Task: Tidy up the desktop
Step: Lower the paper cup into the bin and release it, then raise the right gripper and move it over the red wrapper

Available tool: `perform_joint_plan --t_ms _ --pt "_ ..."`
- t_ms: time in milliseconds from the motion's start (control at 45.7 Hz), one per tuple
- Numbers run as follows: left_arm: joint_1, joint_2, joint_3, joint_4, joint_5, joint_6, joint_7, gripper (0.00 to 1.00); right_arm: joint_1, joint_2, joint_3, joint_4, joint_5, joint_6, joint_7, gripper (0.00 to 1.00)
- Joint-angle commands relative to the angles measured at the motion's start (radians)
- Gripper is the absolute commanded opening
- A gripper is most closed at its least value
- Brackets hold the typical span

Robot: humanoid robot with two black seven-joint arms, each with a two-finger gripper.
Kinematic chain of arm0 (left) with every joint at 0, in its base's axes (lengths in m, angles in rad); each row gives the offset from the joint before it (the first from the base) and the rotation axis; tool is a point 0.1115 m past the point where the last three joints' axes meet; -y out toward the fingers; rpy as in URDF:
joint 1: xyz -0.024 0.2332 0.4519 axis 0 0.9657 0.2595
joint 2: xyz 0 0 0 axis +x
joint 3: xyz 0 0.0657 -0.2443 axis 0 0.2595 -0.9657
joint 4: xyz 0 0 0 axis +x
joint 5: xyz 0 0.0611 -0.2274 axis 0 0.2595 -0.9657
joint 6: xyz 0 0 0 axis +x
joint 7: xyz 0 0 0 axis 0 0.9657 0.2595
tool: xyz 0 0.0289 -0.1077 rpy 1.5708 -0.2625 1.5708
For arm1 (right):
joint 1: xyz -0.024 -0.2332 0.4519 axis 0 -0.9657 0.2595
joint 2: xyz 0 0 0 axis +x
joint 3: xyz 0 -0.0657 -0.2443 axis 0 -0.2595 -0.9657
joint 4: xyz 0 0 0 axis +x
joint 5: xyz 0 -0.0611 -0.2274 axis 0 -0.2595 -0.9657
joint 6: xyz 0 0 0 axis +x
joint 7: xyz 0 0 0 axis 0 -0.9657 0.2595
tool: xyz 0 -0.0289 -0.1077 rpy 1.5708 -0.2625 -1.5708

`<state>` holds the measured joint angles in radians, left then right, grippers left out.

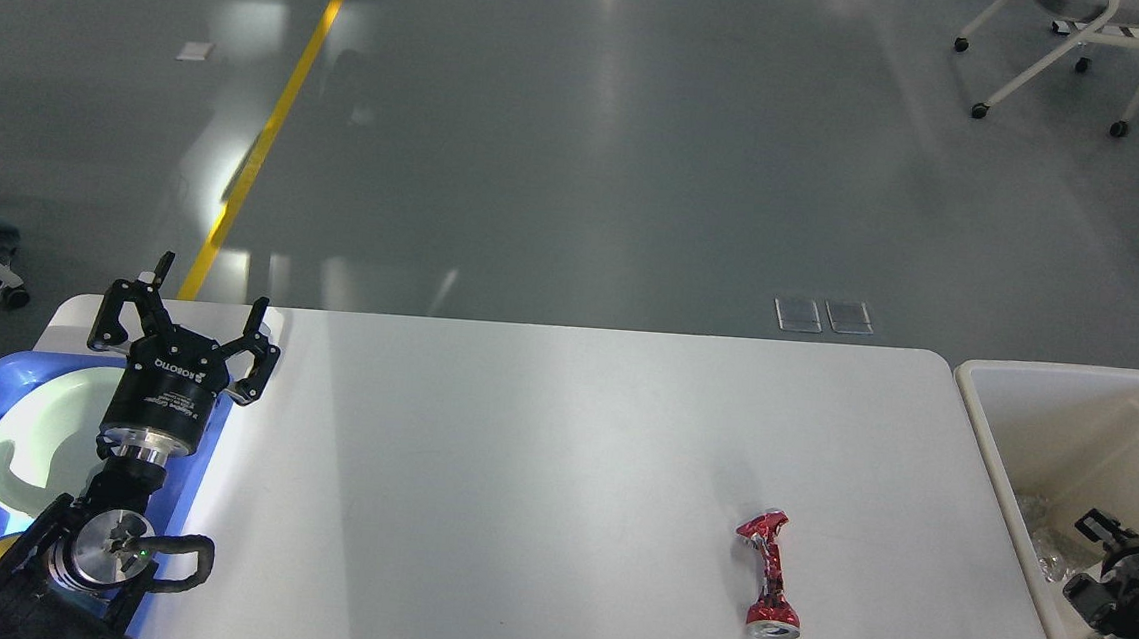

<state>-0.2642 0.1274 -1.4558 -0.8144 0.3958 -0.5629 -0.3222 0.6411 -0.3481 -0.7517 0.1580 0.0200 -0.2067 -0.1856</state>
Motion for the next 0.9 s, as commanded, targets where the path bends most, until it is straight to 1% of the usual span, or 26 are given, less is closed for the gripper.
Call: perform_joint_plan --t_ms 0,263,350,460,569,679,722,788,810,876 --pt "0.0 0.001 0.0 0.0 0.0 0.0 0.0 0.97 -0.001 -0.002 0.003 0.002 0.0 -0.007 0.0 1.0" --pt "-0.001 0.0 0.0 0.0 0.0 0.0 0.0 0.97 0.012 -0.011 0.009 0.021 -0.008 0.009 0.002 1.0" --pt "-0.001 0.0 0.0 0.0 0.0 0.0 0.0 0.97 0.057 -0.022 -0.002 0.055 -0.018 0.009 0.002 1.0" --pt "-0.001 0.0 0.0 0.0 0.0 0.0 0.0 0.97 0.172 -0.1 -0.006 0.176 -0.087 0.041 0.0 1.0" --pt "-0.001 0.0 0.0 0.0 0.0 0.0 0.0 0.97 0.313 -0.178 -0.011 0.322 -0.199 0.11 0.0 1.0" --pt "-0.001 0.0 0.0 0.0 0.0 0.0 0.0 0.97 0.439 -0.233 -0.015 0.435 -0.276 0.226 0.0 1.0" --pt "-0.001 0.0 0.0 0.0 0.0 0.0 0.0 0.97 0.497 -0.238 -0.035 0.463 -0.293 0.295 -0.005 1.0" --pt "-0.001 0.001 0.0 0.0 0.0 0.0 0.0 0.97 0.595 -0.232 -0.096 0.486 -0.298 0.442 -0.008 1.0" --pt "-0.001 0.0 0.0 0.0 0.0 0.0 0.0 0.97 0.651 -0.223 -0.132 0.498 -0.298 0.526 -0.008 1.0" --pt "-0.001 0.001 0.0 0.0 0.0 0.0 0.0 0.97 0.765 -0.189 -0.204 0.521 -0.298 0.691 -0.008 1.0"
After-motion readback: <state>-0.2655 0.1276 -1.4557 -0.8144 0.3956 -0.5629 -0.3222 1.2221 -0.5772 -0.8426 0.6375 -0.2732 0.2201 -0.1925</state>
